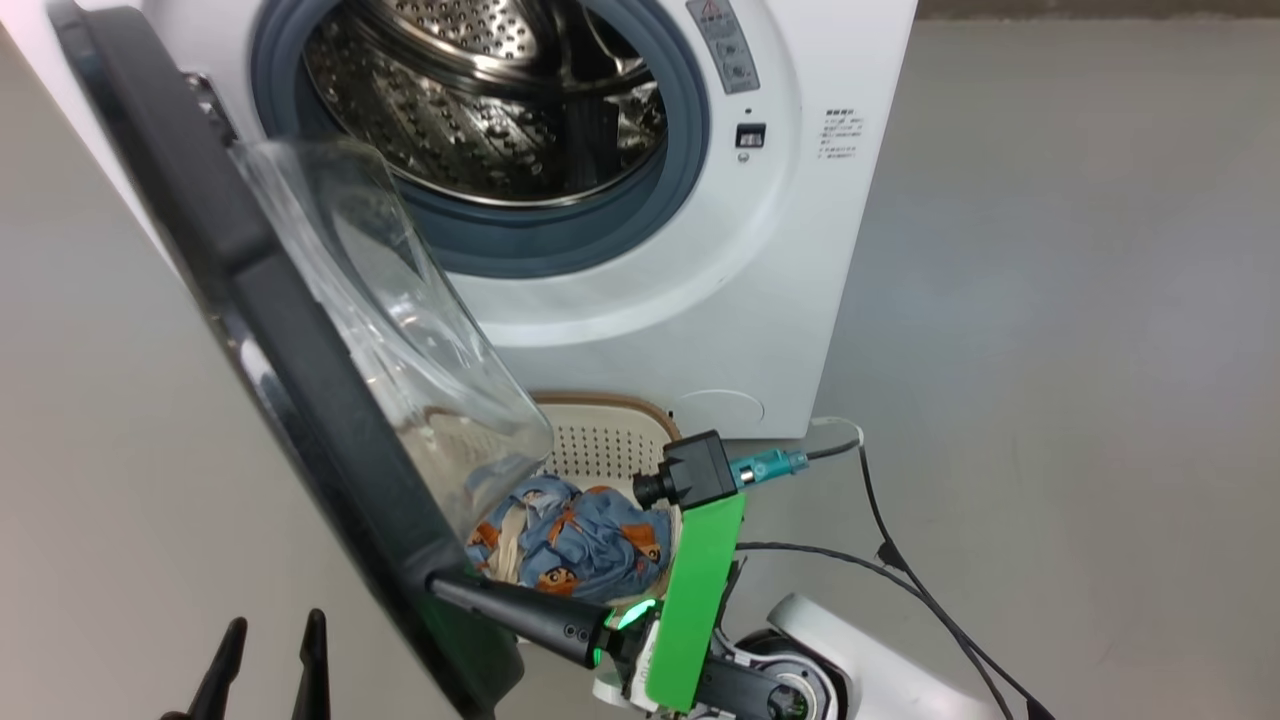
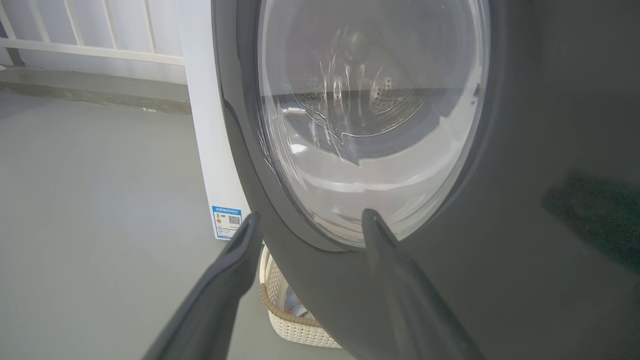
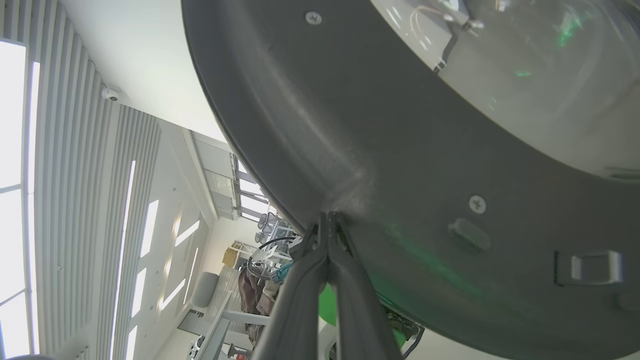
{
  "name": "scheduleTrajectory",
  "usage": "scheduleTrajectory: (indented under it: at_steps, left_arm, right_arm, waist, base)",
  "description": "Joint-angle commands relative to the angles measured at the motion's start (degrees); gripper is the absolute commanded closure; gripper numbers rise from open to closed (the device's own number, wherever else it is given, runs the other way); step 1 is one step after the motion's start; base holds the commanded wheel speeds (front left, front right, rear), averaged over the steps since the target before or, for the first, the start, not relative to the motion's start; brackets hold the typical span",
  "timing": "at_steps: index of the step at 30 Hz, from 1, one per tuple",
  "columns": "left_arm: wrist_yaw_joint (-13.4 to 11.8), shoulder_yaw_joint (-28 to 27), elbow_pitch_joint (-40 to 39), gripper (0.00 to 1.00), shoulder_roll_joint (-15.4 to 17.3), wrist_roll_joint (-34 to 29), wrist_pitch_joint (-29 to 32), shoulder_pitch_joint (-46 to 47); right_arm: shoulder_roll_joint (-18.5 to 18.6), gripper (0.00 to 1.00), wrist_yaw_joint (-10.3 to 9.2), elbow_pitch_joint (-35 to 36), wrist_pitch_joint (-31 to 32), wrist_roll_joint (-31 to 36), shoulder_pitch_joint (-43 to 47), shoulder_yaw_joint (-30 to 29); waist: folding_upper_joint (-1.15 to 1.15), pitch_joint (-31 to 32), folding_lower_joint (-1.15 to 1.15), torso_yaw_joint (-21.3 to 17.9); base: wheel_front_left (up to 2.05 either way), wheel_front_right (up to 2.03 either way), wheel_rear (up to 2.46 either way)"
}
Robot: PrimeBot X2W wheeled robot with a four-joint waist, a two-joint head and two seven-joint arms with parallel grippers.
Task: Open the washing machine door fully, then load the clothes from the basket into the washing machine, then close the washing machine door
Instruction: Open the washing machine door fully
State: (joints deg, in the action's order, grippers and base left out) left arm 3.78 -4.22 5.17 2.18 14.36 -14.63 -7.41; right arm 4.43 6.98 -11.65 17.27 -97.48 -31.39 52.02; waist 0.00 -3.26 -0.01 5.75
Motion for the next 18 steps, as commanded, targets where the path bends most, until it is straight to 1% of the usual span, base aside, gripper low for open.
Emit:
scheduleTrajectory:
  at_steps: [1,5,10,16,18]
  left_arm:
    - [-0.16,-1.83,-1.24,0.00,0.70,-0.24,-0.37,0.47]
    - [-0.16,-2.35,-1.44,0.00,0.70,-0.29,-0.37,0.21]
    - [-0.24,-3.09,-1.74,0.00,0.70,-0.31,-0.37,-0.10]
    - [-0.29,-3.75,-2.09,0.00,0.70,-0.46,-0.37,-0.12]
    - [-0.24,-4.16,-2.23,0.00,0.70,-0.49,-0.37,-0.12]
  right_arm:
    - [-1.55,1.00,0.51,0.72,-1.05,-0.46,1.02,0.75]
    - [-1.55,1.00,0.51,0.42,-2.74,-1.17,0.77,0.81]
    - [-1.55,1.00,0.51,0.81,-3.07,-1.25,0.73,-0.32]
    - [-1.55,1.00,0.51,2.49,-3.80,1.43,1.80,-2.56]
    - [-1.47,0.40,0.51,3.94,-4.79,3.63,2.54,-3.50]
  waist:
    - [0.00,0.71,0.01,-0.23]
    - [0.00,1.11,0.01,-1.22]
    - [0.00,1.62,0.01,-2.80]
    - [0.00,1.90,0.01,-4.24]
    - [0.00,1.93,0.01,-4.58]
  base:
    - [0.00,0.00,0.00]
    - [0.00,0.00,0.00]
    - [0.00,0.00,0.00]
    - [0.00,0.00,0.00]
    - [0.00,0.00,0.00]
